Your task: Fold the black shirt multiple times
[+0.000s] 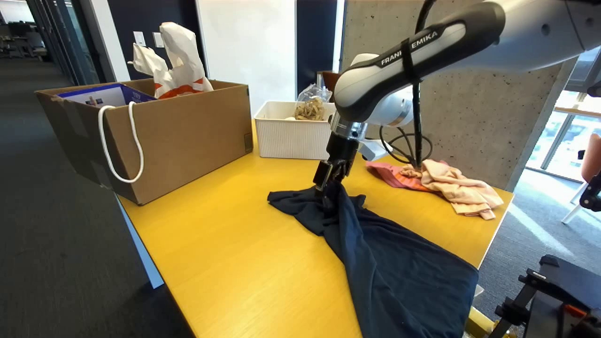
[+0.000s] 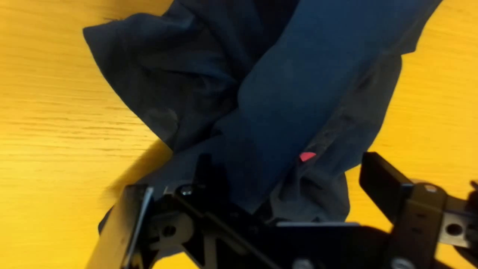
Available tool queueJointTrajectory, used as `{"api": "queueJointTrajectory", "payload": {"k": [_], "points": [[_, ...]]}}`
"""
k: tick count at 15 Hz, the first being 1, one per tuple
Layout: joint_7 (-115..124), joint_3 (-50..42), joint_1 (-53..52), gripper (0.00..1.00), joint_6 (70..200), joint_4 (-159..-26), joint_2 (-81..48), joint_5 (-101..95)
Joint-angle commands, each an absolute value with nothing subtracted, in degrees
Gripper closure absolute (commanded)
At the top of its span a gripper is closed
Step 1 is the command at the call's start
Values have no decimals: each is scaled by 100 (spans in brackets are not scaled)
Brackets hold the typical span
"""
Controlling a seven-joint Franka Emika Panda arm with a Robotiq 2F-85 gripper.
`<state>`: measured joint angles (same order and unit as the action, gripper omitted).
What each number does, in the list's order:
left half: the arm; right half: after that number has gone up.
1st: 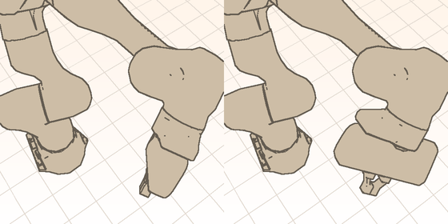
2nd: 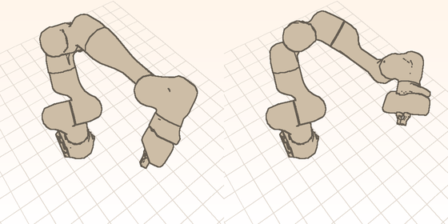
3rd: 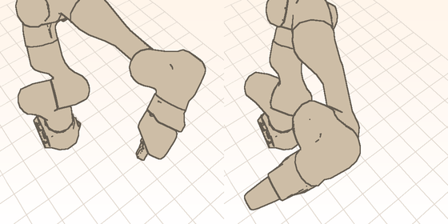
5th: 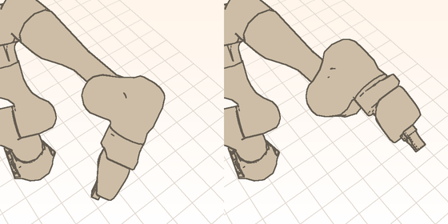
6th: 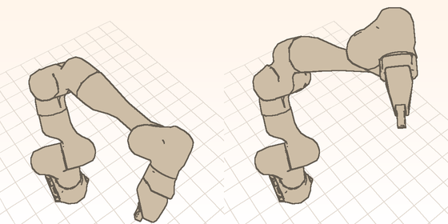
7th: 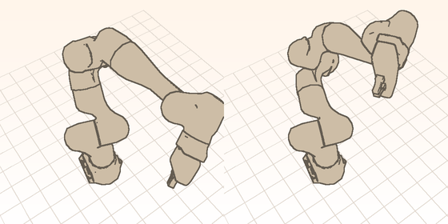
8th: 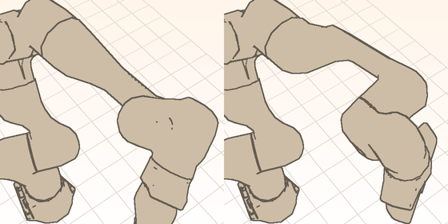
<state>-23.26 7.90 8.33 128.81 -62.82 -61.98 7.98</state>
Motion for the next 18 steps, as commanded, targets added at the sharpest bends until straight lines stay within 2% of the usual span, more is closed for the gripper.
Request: {"api": "queueJointTrajectory", "payload": {"k": [1, 2, 3, 5, 6, 13, 14, 18], "points": [[-2181, 751, 710, 0, 12575, -5331, -6851, 693], [-2177, 752, 701, 0, 12537, -5220, -6932, 688], [-2136, 756, 704, 25, 12473, -5103, -7008, 706], [-2054, 720, 704, 34, 12323, -4835, -7189, 702], [-2022, 717, 709, 44, 12260, -4724, -7255, 709], [-1892, 643, 672, 95, 11802, -4060, -7525, 679], [-1874, 631, 656, 99, 11759, -3960, -7555, 666], [-1773, 557, 533, 98, 11614, -3466, -7614, 571]]}}
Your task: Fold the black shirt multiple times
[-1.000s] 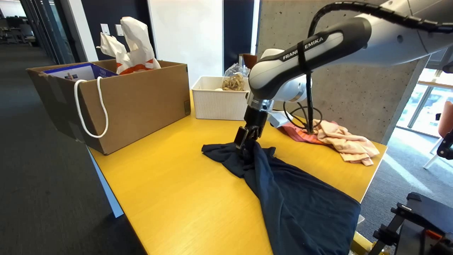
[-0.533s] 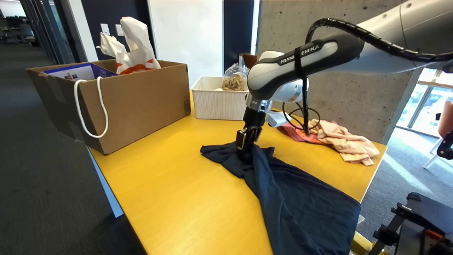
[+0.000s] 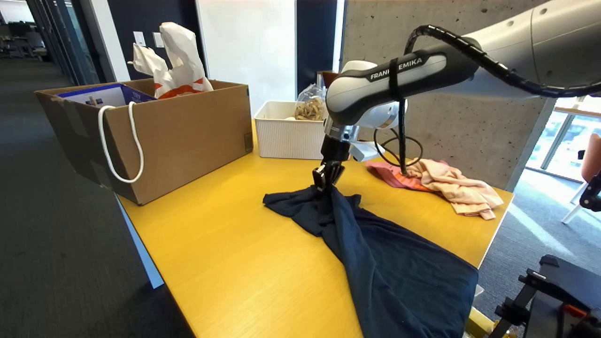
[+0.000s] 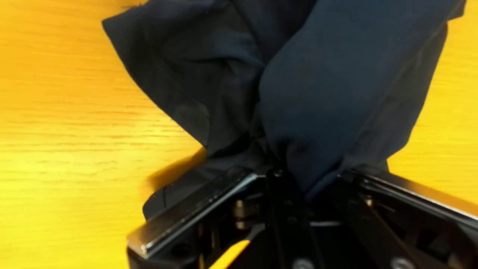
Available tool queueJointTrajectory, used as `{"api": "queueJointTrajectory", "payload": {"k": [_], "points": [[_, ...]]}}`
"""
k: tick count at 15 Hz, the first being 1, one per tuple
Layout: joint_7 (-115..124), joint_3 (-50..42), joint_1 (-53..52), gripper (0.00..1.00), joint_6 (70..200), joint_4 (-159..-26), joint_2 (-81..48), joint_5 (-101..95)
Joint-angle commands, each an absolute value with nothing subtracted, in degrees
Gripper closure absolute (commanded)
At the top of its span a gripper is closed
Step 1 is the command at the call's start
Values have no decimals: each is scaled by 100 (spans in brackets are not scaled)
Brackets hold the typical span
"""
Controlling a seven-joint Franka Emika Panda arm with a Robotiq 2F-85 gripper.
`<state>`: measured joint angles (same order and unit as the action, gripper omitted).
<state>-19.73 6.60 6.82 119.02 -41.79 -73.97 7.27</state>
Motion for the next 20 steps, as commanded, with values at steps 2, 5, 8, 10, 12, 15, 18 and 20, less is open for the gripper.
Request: {"api": "queueJointTrajectory", "payload": {"k": [2, 5, 8, 10, 12, 15, 18, 20], "points": [[-1737, 538, 447, 98, 11555, -3204, -7565, 511], [-1729, 526, 320, 98, 11615, -3103, -7298, 438], [-1760, 536, 223, 98, 11636, -2912, -7062, 396], [-1754, 541, 155, 98, 11625, -2833, -6841, 365], [-1727, 562, 109, 98, 11587, -2803, -6634, 364], [-1704, 608, 28, 98, 11327, -2911, -6339, 409], [-1645, 656, -61, 98, 10712, -3055, -6045, 461], [-1557, 668, -126, 98, 10354, -3132, -5964, 481]]}}
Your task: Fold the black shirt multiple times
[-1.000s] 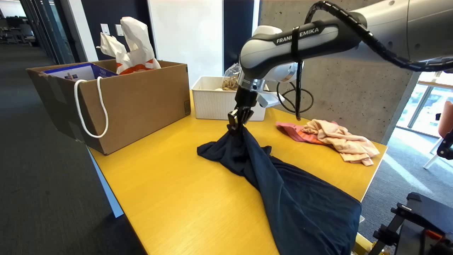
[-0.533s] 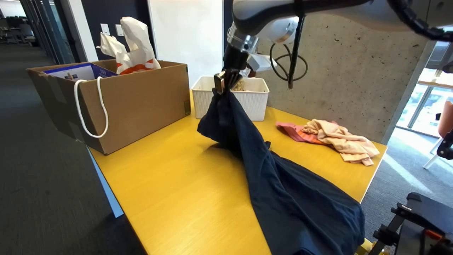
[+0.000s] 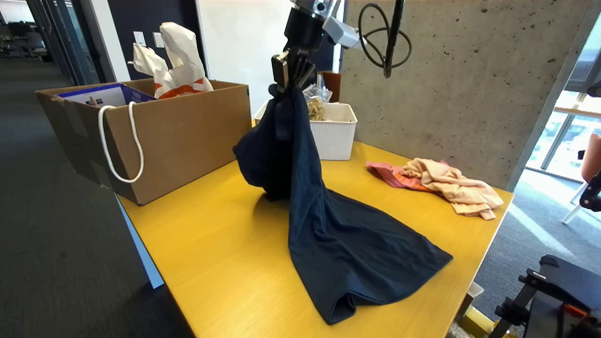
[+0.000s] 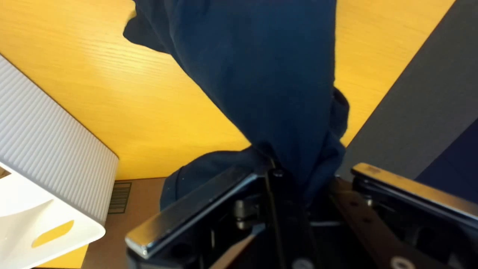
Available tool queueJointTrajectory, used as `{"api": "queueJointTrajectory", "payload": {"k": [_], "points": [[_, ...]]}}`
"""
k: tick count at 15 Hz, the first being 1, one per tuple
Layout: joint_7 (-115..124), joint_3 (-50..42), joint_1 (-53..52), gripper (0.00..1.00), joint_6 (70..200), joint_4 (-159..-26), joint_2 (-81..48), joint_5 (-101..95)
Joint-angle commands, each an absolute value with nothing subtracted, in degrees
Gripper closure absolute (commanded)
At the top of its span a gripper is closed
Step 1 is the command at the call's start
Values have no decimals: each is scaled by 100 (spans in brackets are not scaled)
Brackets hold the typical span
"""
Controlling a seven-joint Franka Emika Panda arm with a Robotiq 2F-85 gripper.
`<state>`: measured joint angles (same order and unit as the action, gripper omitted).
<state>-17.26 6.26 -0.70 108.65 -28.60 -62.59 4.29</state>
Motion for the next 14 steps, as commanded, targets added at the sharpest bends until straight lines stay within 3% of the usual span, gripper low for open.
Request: {"api": "queueJointTrajectory", "payload": {"k": [1, 5, 14], "points": [[-1494, 664, -148, 98, 10177, -3186, -5948, 480], [-1410, 671, -202, 98, 9792, -3561, -5890, 494], [-1769, 674, -228, 98, 11001, -5470, -5279, 427]]}}
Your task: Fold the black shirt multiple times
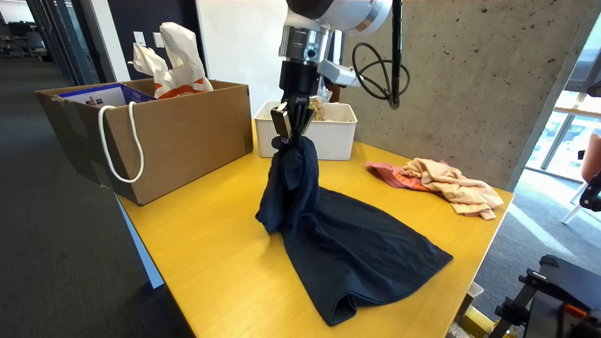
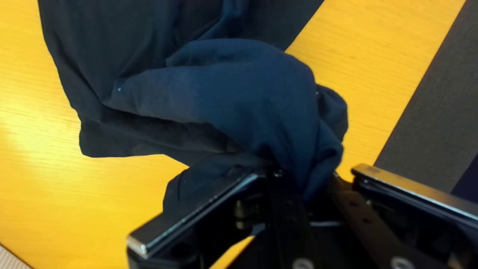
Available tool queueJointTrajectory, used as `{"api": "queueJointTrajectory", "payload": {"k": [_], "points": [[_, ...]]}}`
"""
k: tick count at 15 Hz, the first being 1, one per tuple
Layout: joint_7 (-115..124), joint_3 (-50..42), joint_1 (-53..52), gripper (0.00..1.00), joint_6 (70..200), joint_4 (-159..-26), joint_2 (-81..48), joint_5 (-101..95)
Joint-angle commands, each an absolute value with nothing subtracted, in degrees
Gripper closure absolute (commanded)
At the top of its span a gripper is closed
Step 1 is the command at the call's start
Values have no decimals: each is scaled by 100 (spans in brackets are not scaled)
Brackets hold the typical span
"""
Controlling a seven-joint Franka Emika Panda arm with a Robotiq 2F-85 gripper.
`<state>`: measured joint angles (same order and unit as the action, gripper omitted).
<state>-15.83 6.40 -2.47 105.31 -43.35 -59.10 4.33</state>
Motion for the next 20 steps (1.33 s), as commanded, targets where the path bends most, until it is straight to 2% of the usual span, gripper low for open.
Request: {"api": "queueJointTrajectory", "payload": {"k": [1, 20], "points": [[-1783, 656, -237, 98, 11164, -5728, -5174, 410], [-1268, 734, -108, 98, 12043, -11025, -2226, 748]]}}
